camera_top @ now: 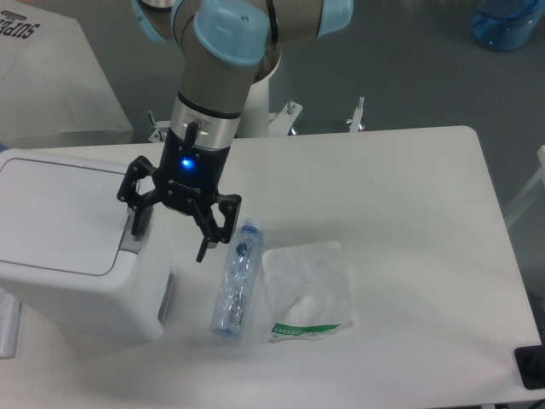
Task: Open the trash can
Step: 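Press the gripper against the lid edge to flip the lid open, then move the gripper away from the open bin toward the water bottle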
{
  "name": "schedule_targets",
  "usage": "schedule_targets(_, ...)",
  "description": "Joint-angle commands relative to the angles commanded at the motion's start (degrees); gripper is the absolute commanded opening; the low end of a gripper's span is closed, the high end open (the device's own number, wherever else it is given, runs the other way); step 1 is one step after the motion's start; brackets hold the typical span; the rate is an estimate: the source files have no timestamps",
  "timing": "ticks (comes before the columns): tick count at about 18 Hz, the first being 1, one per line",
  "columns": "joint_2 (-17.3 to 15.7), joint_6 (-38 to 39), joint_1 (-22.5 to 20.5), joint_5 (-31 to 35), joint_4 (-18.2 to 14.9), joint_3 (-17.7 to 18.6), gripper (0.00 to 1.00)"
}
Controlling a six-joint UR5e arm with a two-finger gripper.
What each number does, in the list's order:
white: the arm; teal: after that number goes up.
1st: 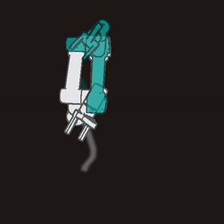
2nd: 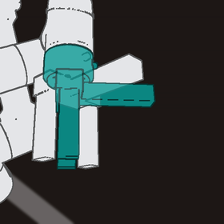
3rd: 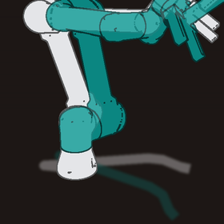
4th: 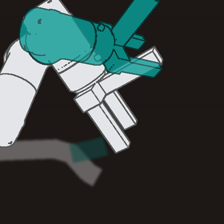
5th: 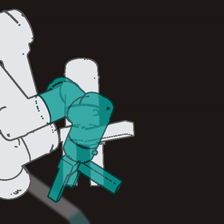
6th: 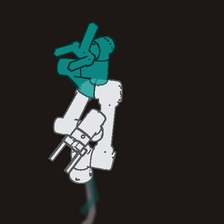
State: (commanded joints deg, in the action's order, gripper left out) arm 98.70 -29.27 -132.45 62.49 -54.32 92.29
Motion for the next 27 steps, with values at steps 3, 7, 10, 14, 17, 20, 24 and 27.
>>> schedule_targets(3,0.0,0.0,0.0,0.0,0.0,0.0,1.0)
schedule_targets(7,0.0,0.0,0.0,0.0,0.09,0.0,1.0)
schedule_targets(10,0.0,0.0,0.0,0.0,0.0,-1.14,1.0)
schedule_targets(14,0.17,0.0,-0.35,0.0,0.88,-3.16,1.0)
schedule_targets(17,2.8,-0.09,-2.1,0.0,1.14,-3.52,1.0)
schedule_targets(20,6.4,-2.01,-6.4,0.0,2.98,-3.86,1.0)
schedule_targets(24,10.01,-7.02,-11.67,0.96,2.9,-6.59,1.0)
schedule_targets(27,12.65,-12.98,-12.57,3.85,2.64,-7.29,1.0)
